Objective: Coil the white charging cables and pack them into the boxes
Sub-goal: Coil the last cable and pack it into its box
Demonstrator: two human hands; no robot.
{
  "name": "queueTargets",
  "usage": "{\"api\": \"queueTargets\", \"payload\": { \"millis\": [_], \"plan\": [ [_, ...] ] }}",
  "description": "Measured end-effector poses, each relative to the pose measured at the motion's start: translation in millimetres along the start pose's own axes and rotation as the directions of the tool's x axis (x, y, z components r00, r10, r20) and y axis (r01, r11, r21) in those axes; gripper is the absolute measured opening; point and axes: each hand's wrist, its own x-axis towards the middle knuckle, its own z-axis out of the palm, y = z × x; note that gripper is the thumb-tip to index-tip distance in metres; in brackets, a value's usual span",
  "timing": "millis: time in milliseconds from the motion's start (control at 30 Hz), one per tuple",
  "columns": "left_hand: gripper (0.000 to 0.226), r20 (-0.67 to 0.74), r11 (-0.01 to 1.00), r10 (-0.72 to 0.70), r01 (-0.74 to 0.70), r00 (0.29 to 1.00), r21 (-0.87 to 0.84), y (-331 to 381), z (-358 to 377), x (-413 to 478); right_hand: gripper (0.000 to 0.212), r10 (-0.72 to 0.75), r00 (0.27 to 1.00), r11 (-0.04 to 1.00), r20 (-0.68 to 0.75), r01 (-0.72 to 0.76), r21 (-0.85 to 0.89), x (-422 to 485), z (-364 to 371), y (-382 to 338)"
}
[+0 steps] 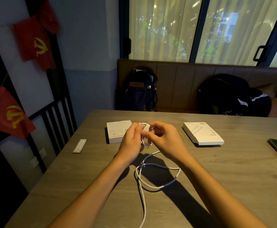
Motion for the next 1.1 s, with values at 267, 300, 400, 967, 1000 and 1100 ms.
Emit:
{"api": "queueTargets", "payload": {
  "millis": [267, 300, 400, 967, 1000, 1100],
  "plan": [
    [0.041, 0.082, 0.992, -0.037, 0.046, 0.996, -0.118, 0.1, -0.3, 0.7, 0.041, -0.002, 0.992, 0.998, -0.125, 0.010, 0.068, -2.5, 11.7, 0.6],
    [0.039, 0.093, 0.991, -0.035, 0.046, 0.995, -0.123, -0.1, -0.8, 0.4, 0.046, 0.049, 0.994, 0.990, -0.101, -0.035, 0.138, -2.3, 10.4, 0.5],
    [0.033, 0.103, 0.997, -0.026, 0.034, 0.994, -0.073, 0.4, -2.2, -0.9, 0.051, 0.192, 0.981, 0.938, 0.014, -0.188, 0.292, -0.9, 4.4, 2.3],
    [0.010, 0.132, 0.996, 0.035, -0.046, 0.991, 0.075, 1.4, 0.8, -3.7, 0.035, 0.412, 0.837, 0.815, 0.360, -0.515, 0.266, 13.0, -13.6, 12.2],
    [0.009, 0.130, 0.993, 0.062, -0.075, 0.990, 0.094, 1.3, 0.9, -4.1, 0.037, 0.420, 0.846, 0.811, 0.327, -0.512, 0.283, 12.4, -11.9, 13.5],
    [0.012, 0.168, 0.986, 0.074, -0.098, 0.983, 0.137, -0.5, 0.4, -4.1, 0.031, 0.353, 0.920, 0.874, 0.172, -0.390, 0.291, 8.1, -6.7, 19.9]
  ]
}}
